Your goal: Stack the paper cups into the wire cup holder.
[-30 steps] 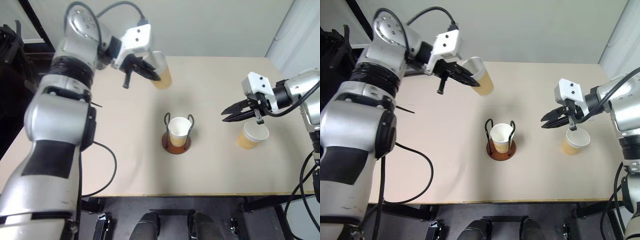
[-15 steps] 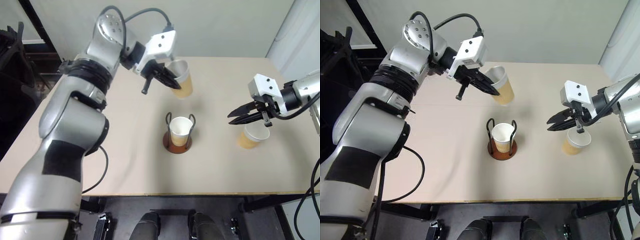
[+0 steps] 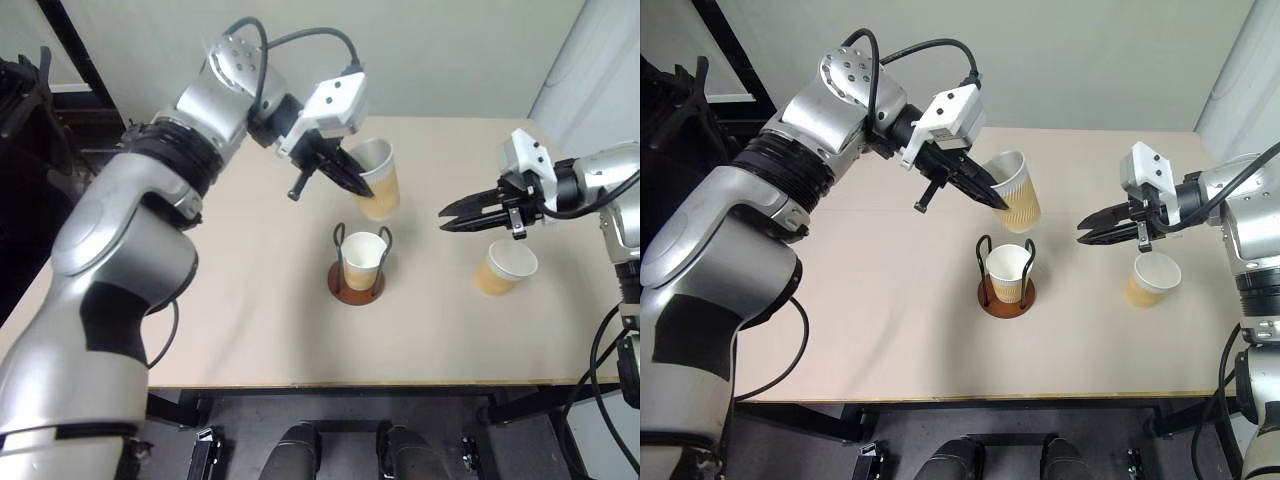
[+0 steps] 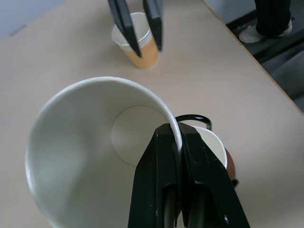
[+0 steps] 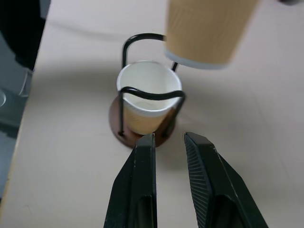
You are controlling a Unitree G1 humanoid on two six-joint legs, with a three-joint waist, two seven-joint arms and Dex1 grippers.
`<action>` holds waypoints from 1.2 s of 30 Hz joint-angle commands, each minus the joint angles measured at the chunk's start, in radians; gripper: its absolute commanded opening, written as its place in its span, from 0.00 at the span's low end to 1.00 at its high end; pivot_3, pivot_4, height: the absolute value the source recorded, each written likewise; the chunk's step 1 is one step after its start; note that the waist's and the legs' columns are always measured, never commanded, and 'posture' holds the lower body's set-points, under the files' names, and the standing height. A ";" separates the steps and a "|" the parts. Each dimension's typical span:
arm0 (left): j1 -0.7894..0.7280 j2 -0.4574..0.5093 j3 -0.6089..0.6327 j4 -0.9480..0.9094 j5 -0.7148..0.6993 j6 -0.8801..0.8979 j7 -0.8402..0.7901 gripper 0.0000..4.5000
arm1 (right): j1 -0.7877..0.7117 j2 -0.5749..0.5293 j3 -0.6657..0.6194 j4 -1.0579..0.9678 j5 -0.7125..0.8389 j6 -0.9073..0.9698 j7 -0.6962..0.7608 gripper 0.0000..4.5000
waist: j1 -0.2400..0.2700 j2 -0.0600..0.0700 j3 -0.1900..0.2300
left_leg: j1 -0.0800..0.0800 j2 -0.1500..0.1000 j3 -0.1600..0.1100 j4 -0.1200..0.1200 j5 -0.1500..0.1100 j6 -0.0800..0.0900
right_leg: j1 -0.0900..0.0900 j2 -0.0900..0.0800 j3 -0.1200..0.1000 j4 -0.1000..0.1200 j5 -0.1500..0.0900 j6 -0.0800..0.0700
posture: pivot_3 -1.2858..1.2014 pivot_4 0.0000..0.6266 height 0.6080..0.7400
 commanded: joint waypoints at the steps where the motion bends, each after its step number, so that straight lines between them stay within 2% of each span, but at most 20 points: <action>1: -0.016 0.029 -0.043 -0.047 -0.056 0.014 -0.032 0.01 | -0.022 -0.023 -0.038 0.020 0.005 -0.023 0.010 0.20 | 0.000 0.000 0.000 | 0.000 0.000 0.000 0.000 0.000 0.000 | 0.000 0.000 0.000 0.000 0.000 0.000 | 0.52 0.24 1.00; 13: -0.029 0.058 -0.151 -0.120 -0.160 0.046 -0.032 0.01 | -0.010 -0.054 -0.033 -0.004 0.015 0.021 0.041 0.20 | 0.001 0.000 0.000 | 0.000 0.000 0.001 -0.001 0.000 0.000 | 0.000 0.000 0.000 -0.001 0.000 0.000 | 0.52 0.24 1.00; 23: -0.053 0.061 -0.248 -0.080 -0.125 -0.022 -0.032 0.01 | 0.004 -0.066 -0.044 -0.030 0.024 0.037 0.050 0.20 | 0.000 0.000 0.000 | 0.000 0.000 0.001 -0.001 0.000 -0.001 | 0.000 0.000 0.000 -0.001 0.000 0.000 | 0.52 0.24 1.00; 36: -0.049 0.061 -0.282 -0.063 -0.119 -0.055 -0.032 0.01 | -0.005 -0.071 -0.037 -0.034 0.021 0.038 0.049 0.20 | 0.000 0.000 0.000 | 0.000 0.000 0.001 -0.001 0.000 -0.001 | 0.000 0.000 0.000 -0.002 -0.001 0.001 | 0.52 0.24 1.00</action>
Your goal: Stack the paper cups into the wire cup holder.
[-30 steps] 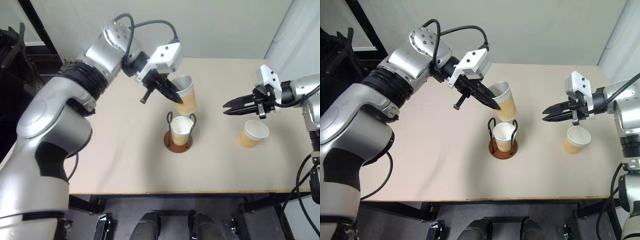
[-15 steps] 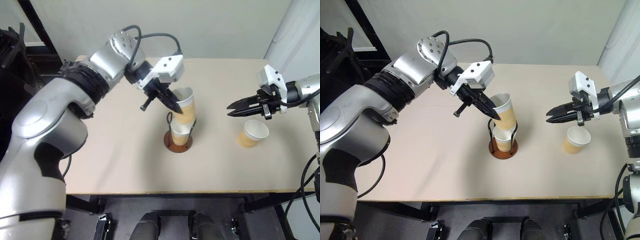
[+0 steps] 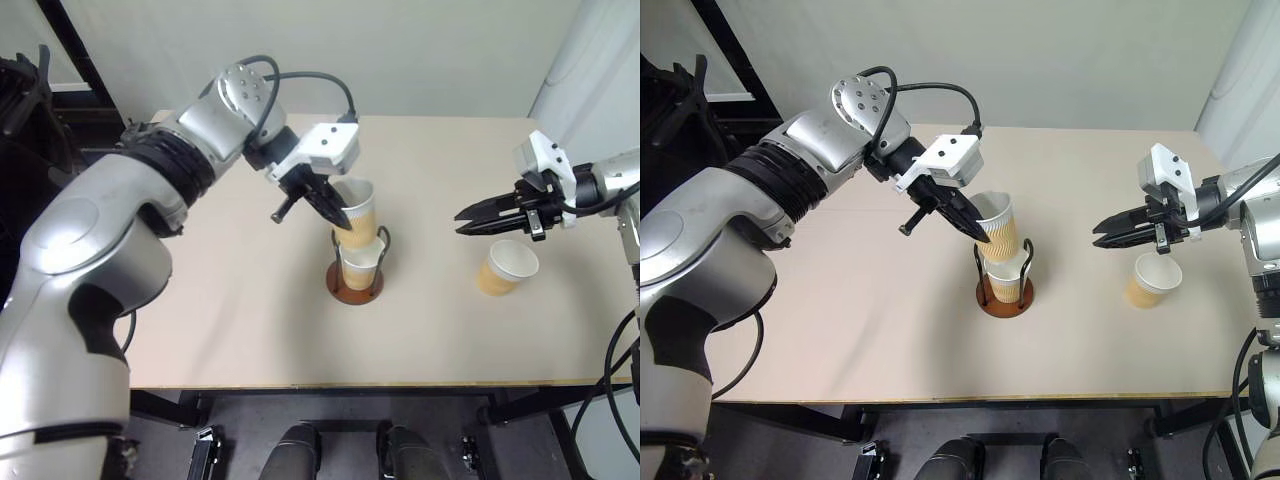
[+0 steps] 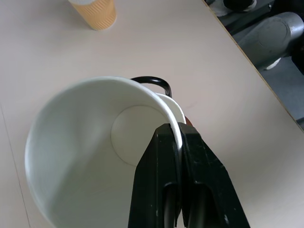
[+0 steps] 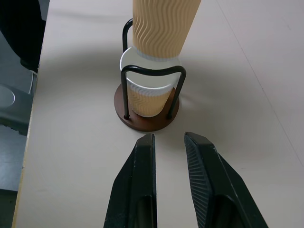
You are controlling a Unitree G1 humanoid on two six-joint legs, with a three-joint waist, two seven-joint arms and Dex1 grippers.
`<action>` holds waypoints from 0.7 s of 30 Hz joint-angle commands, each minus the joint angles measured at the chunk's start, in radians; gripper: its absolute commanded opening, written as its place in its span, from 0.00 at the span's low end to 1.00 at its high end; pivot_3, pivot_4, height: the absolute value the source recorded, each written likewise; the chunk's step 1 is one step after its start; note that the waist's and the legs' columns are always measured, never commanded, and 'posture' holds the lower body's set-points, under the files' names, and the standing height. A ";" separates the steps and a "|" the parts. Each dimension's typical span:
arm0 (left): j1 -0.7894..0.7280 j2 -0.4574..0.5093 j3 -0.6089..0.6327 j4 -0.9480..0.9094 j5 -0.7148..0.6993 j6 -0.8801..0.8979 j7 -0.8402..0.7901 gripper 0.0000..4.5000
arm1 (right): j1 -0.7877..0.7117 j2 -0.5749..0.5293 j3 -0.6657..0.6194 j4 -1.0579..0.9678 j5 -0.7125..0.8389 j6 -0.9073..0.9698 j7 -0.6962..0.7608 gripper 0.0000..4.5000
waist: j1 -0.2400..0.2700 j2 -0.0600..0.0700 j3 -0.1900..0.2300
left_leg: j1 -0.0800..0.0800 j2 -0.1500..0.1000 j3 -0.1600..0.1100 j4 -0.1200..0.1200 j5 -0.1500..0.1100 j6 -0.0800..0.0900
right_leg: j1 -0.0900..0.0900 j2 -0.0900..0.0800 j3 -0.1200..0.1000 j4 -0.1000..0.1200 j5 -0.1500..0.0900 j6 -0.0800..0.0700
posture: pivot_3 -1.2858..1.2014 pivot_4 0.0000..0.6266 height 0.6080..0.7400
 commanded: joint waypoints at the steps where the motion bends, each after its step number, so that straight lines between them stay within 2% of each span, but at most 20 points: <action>1: -0.030 0.005 0.000 -0.007 -0.008 -0.013 -0.032 0.01 | -0.018 -0.021 -0.037 -0.028 0.012 -0.006 0.003 0.20 | 0.000 0.000 0.000 | 0.000 0.000 0.000 0.000 0.000 0.000 | 0.000 0.000 0.000 0.000 0.000 0.000 | 0.52 0.24 1.00; 17: -0.023 0.002 -0.039 -0.036 -0.027 -0.029 -0.032 0.01 | 0.000 -0.026 -0.040 -0.033 0.011 -0.015 -0.008 0.20 | 0.000 0.000 0.000 | -0.001 0.000 0.000 -0.001 0.000 0.000 | 0.000 0.000 0.000 -0.001 0.000 0.000 | 0.52 0.24 1.00; 21: -0.018 -0.007 -0.020 -0.021 -0.022 -0.049 -0.032 0.22 | 0.001 -0.027 -0.040 -0.027 0.008 -0.026 -0.008 0.20 | 0.000 0.000 0.000 | -0.001 0.000 0.000 -0.001 0.000 0.000 | 0.000 0.000 0.000 -0.001 0.000 0.000 | 0.52 0.24 1.00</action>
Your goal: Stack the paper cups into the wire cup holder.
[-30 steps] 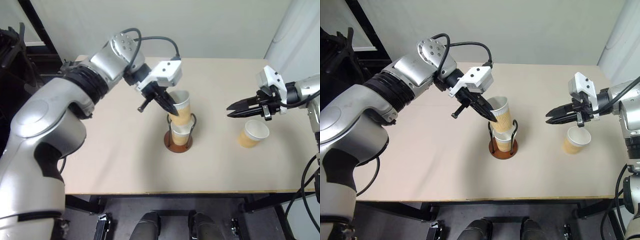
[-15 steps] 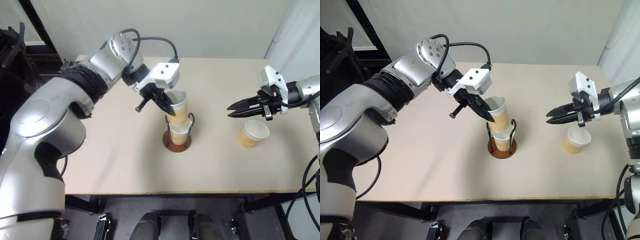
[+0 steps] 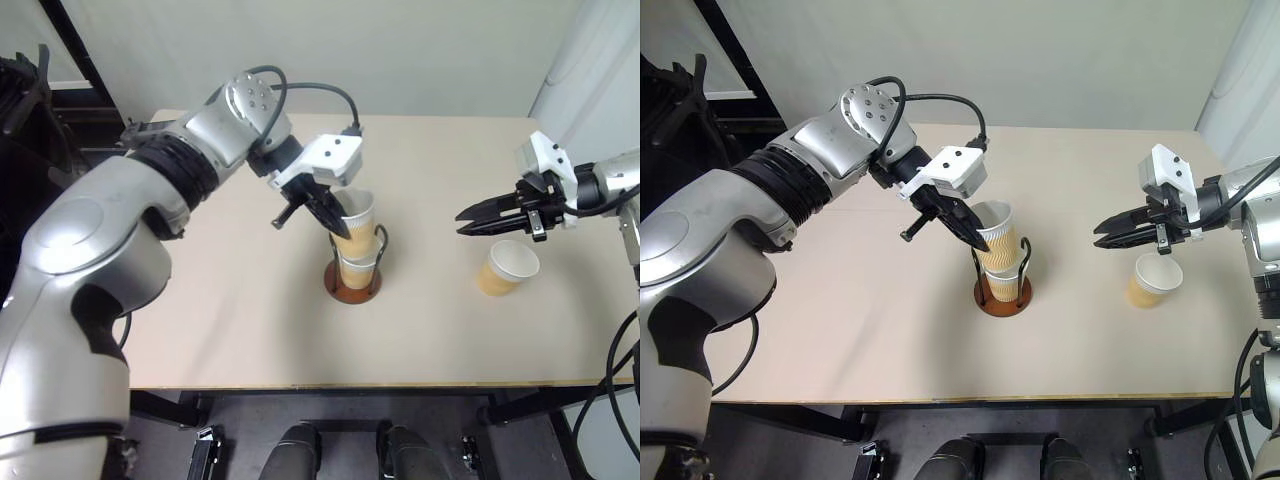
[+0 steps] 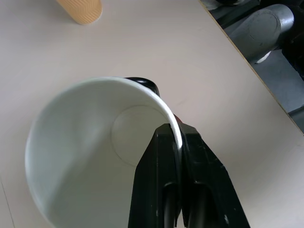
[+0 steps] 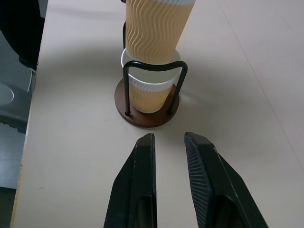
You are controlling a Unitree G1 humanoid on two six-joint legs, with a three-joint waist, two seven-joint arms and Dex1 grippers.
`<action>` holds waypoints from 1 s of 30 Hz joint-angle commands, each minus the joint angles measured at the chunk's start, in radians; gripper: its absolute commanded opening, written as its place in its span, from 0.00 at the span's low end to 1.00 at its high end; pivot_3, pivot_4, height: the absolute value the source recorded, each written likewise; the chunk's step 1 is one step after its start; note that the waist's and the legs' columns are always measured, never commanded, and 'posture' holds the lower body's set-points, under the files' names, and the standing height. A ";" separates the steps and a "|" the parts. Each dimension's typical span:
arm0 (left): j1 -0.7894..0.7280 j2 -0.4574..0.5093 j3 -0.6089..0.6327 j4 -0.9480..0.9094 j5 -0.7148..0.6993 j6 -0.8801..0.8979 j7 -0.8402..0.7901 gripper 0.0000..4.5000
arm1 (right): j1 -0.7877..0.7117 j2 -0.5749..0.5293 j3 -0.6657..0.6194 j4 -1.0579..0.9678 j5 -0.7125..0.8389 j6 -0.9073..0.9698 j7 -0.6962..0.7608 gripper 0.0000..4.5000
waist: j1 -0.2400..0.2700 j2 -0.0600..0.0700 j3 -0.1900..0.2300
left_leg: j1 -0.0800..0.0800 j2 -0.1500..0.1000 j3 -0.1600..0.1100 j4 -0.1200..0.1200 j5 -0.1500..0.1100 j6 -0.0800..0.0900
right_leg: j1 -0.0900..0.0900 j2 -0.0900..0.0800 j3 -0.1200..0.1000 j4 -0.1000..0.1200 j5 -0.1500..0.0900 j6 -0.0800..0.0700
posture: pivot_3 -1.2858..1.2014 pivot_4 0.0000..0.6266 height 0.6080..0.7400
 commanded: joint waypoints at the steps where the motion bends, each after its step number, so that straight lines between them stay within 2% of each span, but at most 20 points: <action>1: -0.018 -0.005 0.024 0.010 -0.002 -0.040 -0.032 0.30 | -0.004 -0.019 -0.039 -0.018 0.008 -0.017 -0.003 0.20 | 0.000 0.000 0.000 | 0.000 0.000 0.000 0.000 0.000 0.000 | 0.000 0.000 0.000 0.000 0.000 0.000 | 0.52 0.24 1.00; 10: -0.015 -0.014 0.038 0.025 0.002 -0.053 -0.032 0.99 | -0.005 -0.022 -0.036 -0.009 0.002 -0.032 -0.001 0.20 | 0.000 0.000 0.000 | 0.000 0.000 0.000 0.000 0.000 0.000 | 0.000 0.000 0.000 0.000 0.000 0.000 | 0.52 0.24 1.00; 14: -0.006 -0.038 0.121 0.067 0.006 -0.054 -0.032 0.99 | -0.007 -0.031 -0.028 0.003 -0.013 -0.044 0.000 0.20 | 0.001 0.000 0.000 | 0.000 0.000 0.000 0.000 0.000 0.000 | 0.000 0.000 0.000 -0.001 0.000 0.000 | 0.52 0.24 1.00; 20: 0.013 -0.078 0.386 0.160 0.028 -0.002 -0.032 0.99 | -0.048 -0.084 0.052 0.050 -0.060 -0.002 0.020 0.20 | 0.002 0.000 0.000 | -0.001 0.000 0.000 -0.001 -0.001 0.001 | 0.000 0.000 0.000 -0.002 0.000 0.001 | 0.52 0.24 1.00; 25: 0.010 -0.063 0.571 0.112 -0.040 0.190 -0.032 0.99 | -0.055 -0.107 0.088 0.059 -0.063 0.005 0.020 0.20 | 0.000 0.000 0.000 | -0.001 0.000 0.000 -0.003 -0.001 0.000 | 0.000 0.000 0.000 -0.004 -0.001 0.001 | 0.52 0.24 1.00; 30: 0.028 -0.038 0.625 0.049 -0.030 0.275 -0.032 0.99 | -0.044 -0.125 0.107 0.077 -0.076 -0.045 0.020 0.20 | 0.000 0.000 0.000 | 0.000 0.000 0.001 -0.005 -0.001 -0.001 | 0.000 0.001 0.000 -0.007 -0.001 0.002 | 0.52 0.24 1.00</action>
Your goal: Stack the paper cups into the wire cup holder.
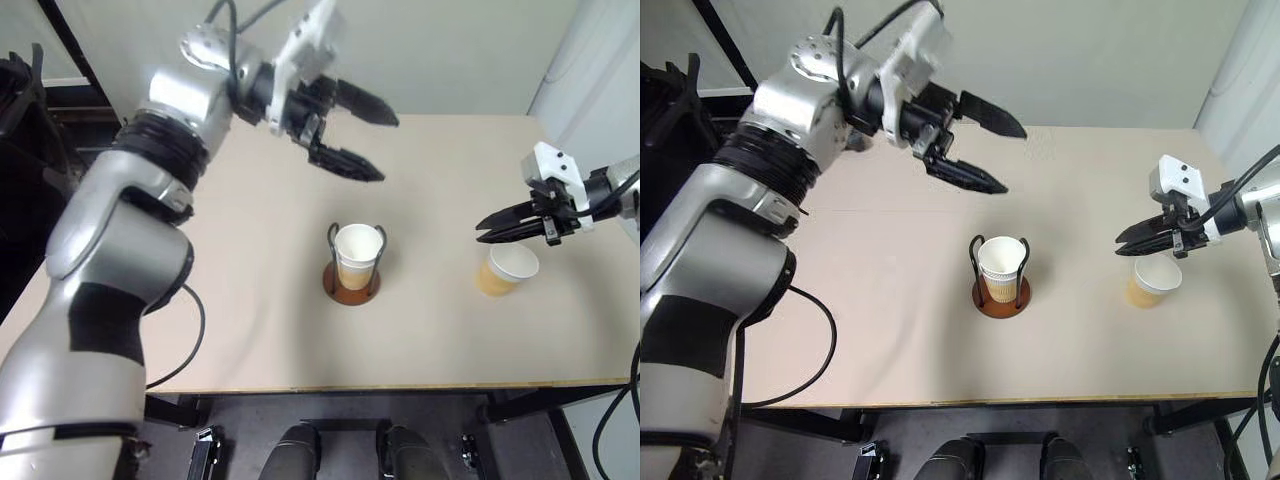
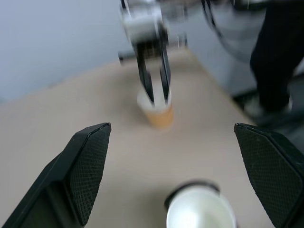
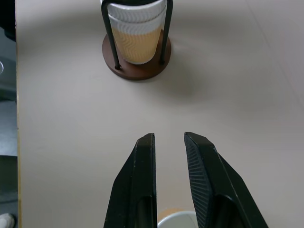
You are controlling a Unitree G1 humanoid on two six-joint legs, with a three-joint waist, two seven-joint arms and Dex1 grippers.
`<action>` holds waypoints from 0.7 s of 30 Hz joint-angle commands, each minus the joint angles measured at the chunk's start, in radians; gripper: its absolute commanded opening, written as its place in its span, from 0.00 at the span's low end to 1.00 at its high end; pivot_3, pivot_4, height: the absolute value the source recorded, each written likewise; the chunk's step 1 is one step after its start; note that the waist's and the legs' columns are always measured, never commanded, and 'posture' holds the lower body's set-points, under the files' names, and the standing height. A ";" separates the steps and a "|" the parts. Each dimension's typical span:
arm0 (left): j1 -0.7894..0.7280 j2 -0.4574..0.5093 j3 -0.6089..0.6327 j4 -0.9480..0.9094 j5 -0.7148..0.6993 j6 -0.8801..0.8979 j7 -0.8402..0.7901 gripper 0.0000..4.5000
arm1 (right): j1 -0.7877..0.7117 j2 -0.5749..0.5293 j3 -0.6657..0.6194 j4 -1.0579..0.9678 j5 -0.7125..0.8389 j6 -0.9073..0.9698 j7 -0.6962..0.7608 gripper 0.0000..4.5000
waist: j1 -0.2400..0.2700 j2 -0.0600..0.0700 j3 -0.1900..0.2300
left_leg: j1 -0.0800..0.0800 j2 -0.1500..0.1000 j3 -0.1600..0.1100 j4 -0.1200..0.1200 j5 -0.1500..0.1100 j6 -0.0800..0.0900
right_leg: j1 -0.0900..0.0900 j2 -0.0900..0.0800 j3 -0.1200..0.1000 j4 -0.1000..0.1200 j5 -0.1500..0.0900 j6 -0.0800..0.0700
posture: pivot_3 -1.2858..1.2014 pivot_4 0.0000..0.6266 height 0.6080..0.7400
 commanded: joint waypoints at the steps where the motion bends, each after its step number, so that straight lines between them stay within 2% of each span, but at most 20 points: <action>1: 0.005 0.023 0.027 -0.052 0.000 0.047 -0.031 0.99 | -0.014 -0.047 0.012 0.002 -0.012 -0.045 0.005 0.20 | 0.001 0.001 0.000 | 0.000 0.000 0.000 0.000 0.000 0.000 | 0.000 0.000 0.000 0.000 0.000 0.000 | 0.52 0.24 1.00; 6: 0.030 0.084 -0.049 -0.149 -0.019 0.080 -0.031 0.99 | 0.044 -0.166 0.099 -0.057 0.007 -0.079 0.005 0.20 | 0.010 0.001 0.001 | -0.001 0.000 -0.001 -0.001 0.001 -0.002 | 0.000 -0.001 0.001 -0.002 -0.001 0.001 | 0.52 0.24 1.00; 13: 0.104 0.141 -0.106 -0.276 -0.075 0.087 -0.031 0.99 | 0.091 -0.210 0.125 -0.095 -0.048 -0.128 0.005 0.20 | 0.002 0.002 0.001 | 0.001 0.000 0.002 -0.001 -0.002 0.001 | 0.001 -0.001 0.001 -0.002 -0.001 0.001 | 0.52 0.24 1.00; 21: 0.139 0.155 -0.117 -0.324 -0.089 0.085 -0.031 0.99 | 0.162 -0.249 0.144 -0.113 -0.108 -0.181 0.005 0.20 | 0.003 0.002 0.001 | 0.002 0.000 0.001 0.001 -0.002 0.003 | 0.001 -0.001 0.002 0.000 0.000 0.000 | 0.52 0.24 1.00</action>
